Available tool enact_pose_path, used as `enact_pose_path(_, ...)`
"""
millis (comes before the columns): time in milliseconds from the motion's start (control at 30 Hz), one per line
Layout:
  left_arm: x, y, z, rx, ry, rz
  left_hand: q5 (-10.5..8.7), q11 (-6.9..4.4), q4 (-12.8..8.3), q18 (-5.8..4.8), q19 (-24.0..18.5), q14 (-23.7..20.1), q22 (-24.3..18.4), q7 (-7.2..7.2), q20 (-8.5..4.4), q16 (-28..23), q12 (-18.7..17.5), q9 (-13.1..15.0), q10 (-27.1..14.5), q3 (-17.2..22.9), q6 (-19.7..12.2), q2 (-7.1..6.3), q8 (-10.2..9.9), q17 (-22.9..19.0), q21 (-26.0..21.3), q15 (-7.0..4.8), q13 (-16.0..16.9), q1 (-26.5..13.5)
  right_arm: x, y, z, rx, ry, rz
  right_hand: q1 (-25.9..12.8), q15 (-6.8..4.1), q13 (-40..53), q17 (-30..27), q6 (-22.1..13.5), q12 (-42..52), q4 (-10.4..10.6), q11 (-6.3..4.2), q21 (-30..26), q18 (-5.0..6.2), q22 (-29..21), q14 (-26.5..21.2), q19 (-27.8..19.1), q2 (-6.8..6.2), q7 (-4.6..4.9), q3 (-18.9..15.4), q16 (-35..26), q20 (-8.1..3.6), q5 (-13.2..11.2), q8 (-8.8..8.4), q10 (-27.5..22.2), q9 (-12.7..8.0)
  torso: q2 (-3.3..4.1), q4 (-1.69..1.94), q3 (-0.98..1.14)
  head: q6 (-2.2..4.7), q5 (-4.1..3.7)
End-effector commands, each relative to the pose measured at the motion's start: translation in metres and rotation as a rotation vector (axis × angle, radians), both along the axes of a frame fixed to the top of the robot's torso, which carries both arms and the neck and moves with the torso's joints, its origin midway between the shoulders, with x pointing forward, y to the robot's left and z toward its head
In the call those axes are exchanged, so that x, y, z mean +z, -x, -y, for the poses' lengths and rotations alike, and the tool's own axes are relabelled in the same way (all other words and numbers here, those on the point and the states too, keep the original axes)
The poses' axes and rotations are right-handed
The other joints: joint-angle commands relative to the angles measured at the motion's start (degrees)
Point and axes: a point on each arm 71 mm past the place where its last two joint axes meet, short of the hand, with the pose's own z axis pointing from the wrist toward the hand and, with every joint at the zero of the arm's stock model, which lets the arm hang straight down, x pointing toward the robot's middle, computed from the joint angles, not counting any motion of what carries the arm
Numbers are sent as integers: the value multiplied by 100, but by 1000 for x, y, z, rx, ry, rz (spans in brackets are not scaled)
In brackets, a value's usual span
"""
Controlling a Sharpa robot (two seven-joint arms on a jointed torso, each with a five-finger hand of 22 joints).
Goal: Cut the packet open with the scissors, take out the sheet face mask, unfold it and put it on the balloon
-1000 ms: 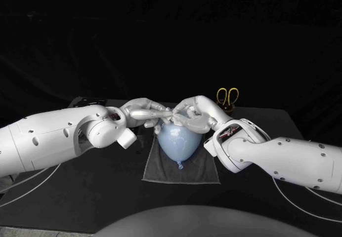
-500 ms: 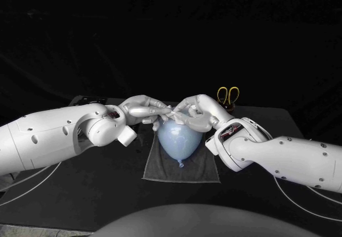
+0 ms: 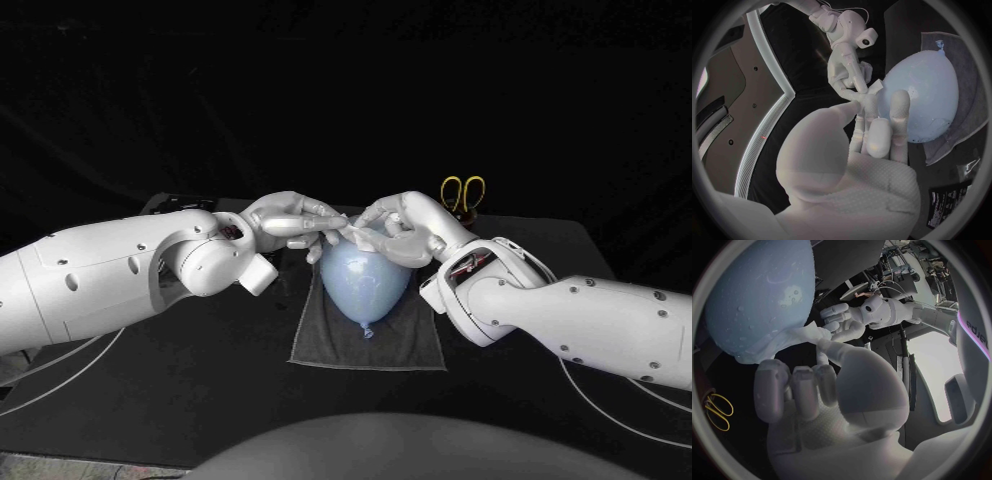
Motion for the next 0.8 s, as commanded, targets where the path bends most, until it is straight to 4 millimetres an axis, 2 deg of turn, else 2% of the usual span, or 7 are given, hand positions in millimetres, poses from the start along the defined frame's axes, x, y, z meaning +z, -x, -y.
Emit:
enact_pose_path(33, 4, -4, -5, 42, -3, 47, -11, -36, 6, -37, 52, 34, 27, -35, 1, 27, 26, 471, 3, 36, 8, 18, 356, 11, 34, -9, 8, -17, -2, -1, 4, -10, 18, -9, -17, -137, 1125, 1509, 44, 14, -5, -26, 11, -85, 1227, 695, 276, 42, 14, 20, 28, -15, 16, 118, 364, 84, 2, -3, 3, 3, -2)
enact_pose_path(800, 5, -6, -12, 102, -36, 82, -10, -65, -35, -66, 151, 76, 223, -57, -28, 54, 131, 578, -3, 109, -9, 24, 440, 79, 179, -38, 58, 6, -1, -1, 16, -35, 13, 4, -26, -138, 1117, 1509, 42, 6, -17, -26, 17, -86, 1228, 695, 278, 37, 13, 28, 28, -16, 15, 128, 359, 89, -1, -3, 2, -11, -2)
